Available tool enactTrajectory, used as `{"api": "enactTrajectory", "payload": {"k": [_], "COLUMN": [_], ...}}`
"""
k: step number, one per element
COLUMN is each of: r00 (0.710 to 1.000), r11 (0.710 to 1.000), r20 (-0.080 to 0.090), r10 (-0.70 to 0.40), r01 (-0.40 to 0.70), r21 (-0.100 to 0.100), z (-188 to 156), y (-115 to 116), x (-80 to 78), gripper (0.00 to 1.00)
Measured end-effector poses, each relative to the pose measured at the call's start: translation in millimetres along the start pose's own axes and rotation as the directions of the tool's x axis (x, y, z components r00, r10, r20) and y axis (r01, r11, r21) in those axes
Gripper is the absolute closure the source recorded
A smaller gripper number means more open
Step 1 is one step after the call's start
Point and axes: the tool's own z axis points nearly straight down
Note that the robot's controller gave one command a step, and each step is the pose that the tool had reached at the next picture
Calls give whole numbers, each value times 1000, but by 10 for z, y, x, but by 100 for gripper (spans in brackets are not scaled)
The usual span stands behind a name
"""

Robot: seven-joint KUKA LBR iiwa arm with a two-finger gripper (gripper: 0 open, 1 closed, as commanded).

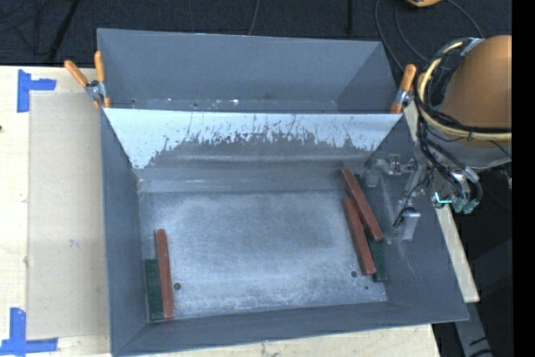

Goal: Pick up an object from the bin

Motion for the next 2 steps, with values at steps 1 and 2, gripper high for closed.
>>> {"api": "enactTrajectory", "payload": {"k": [1, 2], "r00": [1000, 1000], "r11": [1000, 1000], "r20": [7, 7], "r10": [-5, -5], "r01": [5, 5], "r21": [1, 1], "z": [-38, -38], "y": [9, 9], "x": [-16, -16], "gripper": [100, 100]}}
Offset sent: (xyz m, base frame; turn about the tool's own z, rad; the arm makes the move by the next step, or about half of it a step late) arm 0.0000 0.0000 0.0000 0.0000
